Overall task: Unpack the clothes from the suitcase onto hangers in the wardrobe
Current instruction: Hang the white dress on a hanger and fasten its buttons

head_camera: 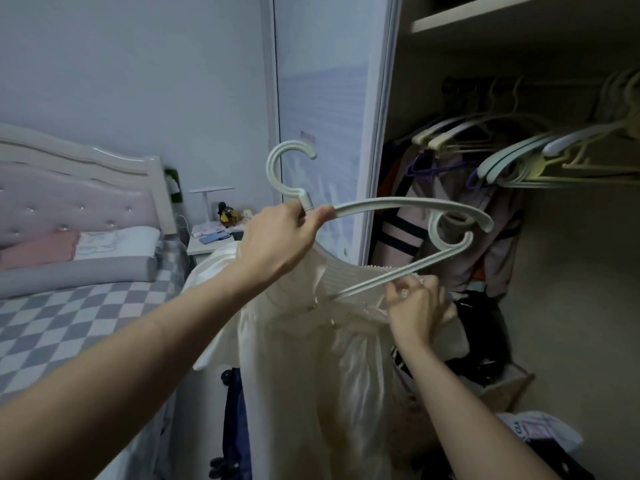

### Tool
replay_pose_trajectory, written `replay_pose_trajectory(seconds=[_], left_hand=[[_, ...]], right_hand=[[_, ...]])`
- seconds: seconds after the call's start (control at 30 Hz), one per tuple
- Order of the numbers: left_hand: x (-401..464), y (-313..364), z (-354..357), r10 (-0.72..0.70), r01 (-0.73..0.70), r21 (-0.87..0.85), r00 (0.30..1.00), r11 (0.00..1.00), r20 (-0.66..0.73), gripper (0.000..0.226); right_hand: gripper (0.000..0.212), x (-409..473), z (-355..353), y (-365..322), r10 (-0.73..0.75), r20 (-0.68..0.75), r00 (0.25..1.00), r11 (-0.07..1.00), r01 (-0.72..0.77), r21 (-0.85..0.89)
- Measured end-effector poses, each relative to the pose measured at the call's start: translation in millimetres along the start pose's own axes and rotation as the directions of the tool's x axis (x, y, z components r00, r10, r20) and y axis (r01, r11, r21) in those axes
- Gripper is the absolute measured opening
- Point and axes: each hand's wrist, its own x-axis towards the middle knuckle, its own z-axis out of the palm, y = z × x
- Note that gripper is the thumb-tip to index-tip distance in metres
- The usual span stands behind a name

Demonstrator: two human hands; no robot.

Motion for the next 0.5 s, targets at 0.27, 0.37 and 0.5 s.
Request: replay_pose_trajectory(seconds=[0.27, 0.37, 0.5], left_hand=[[-0.4, 4.7, 13.4, -0.022, 0.023, -0.018, 1.000, 1.000, 0.021, 0.057], [7.0, 3.7, 19.2, -0.058, 0.060, -0.076, 0.998, 0.995, 0.028, 0.058], [15.9, 6.1, 22.7, -0.076, 0.082, -0.130, 0.996, 0.988, 0.049, 0.054]], right_hand=[[0.010, 25.5, -11.7, 29.9, -0.163, 0.111, 0.980, 0.973, 0.178, -0.147], [0.021, 32.6, -20.1, 28.2, -0.179, 0.093, 0.979, 0.984, 0.180, 0.007], [0.031, 42.1, -23.2, 16.9, -0.044, 0.090, 0.995, 0.944, 0.012, 0.329]])
